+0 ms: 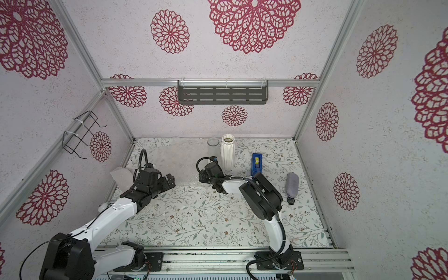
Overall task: Wrap vases in bubble wrap
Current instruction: Pick up the bubble wrap from the bubble wrap.
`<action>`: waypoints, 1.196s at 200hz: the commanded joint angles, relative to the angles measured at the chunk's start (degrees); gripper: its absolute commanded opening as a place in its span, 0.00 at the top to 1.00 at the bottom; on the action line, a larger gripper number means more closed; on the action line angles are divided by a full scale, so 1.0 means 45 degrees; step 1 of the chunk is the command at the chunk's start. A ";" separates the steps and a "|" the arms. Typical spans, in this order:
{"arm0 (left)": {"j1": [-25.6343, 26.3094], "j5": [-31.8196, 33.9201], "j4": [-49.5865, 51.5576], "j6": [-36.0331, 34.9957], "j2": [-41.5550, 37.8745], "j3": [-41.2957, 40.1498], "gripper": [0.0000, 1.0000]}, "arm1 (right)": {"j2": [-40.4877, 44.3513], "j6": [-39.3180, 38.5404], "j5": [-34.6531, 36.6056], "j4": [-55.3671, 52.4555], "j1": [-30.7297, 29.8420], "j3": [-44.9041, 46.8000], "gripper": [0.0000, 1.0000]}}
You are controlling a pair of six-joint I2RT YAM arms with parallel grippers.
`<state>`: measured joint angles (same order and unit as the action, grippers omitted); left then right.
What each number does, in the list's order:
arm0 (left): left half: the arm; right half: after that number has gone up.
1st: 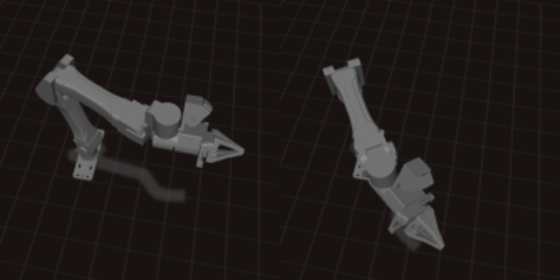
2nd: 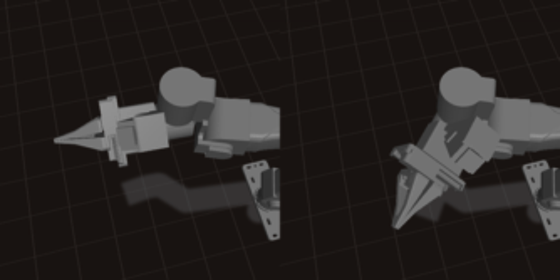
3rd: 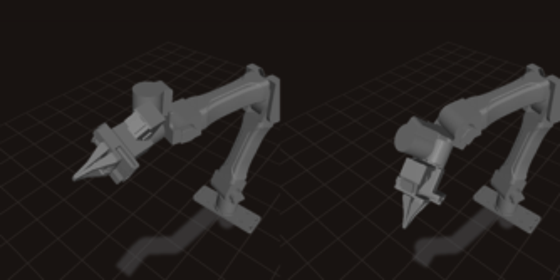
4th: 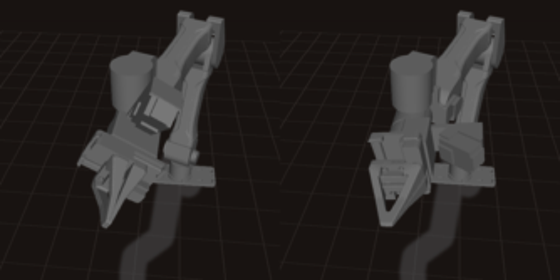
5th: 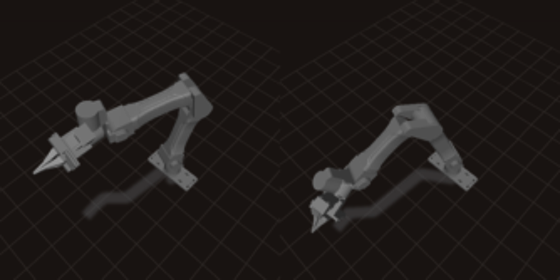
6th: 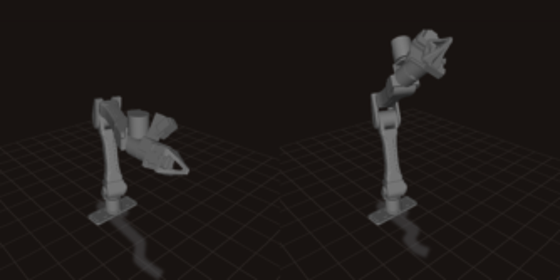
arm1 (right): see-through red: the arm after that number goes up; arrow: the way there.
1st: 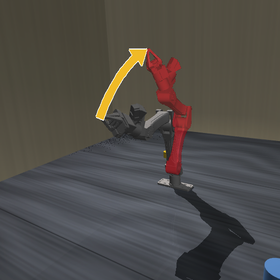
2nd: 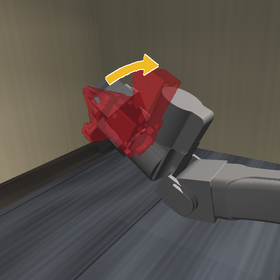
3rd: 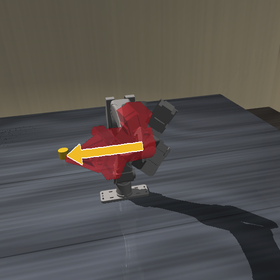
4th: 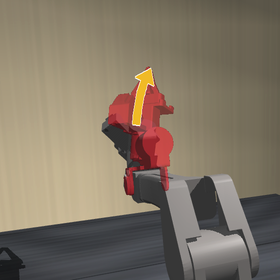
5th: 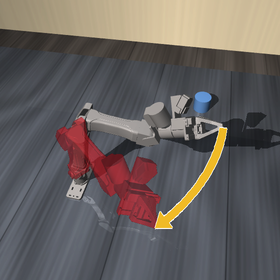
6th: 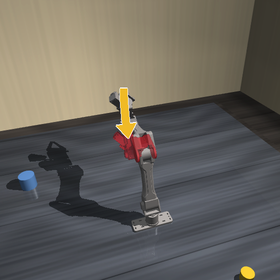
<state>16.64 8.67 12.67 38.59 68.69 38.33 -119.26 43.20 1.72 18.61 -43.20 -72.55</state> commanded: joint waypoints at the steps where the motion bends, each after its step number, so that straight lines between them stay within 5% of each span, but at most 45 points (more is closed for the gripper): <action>1: 0.0077 -0.0351 -0.0978 -0.0176 -0.0125 -0.0210 0.01 | -0.0262 0.0209 0.0338 -0.0956 -0.0048 -0.0694 0.49; 79: 0.0083 -0.0712 -0.1505 -0.0001 0.0010 -0.0664 0.00 | -0.1147 -0.0245 0.0898 -0.2816 -0.0146 -0.2366 0.38; 171: 0.0083 -0.0557 -0.1262 0.0428 0.0360 -0.0724 0.00 | -0.0975 -0.1429 0.0611 -0.3452 -0.0262 -0.3902 0.67; 220: 0.0090 -0.0619 -0.1154 0.0669 0.0479 -0.0685 0.00 | -0.0760 -0.2229 0.0137 -0.3510 -0.0278 -0.4929 1.00; 239: 0.0079 -0.0614 -0.1140 0.0862 0.0459 -0.0684 0.00 | -0.0338 -0.2854 -0.0060 -0.3680 -0.0319 -0.5576 1.00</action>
<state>16.64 5.89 7.94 41.06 70.54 35.62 -124.81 34.70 2.48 2.76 -44.10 -93.19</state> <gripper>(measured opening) 0.995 0.053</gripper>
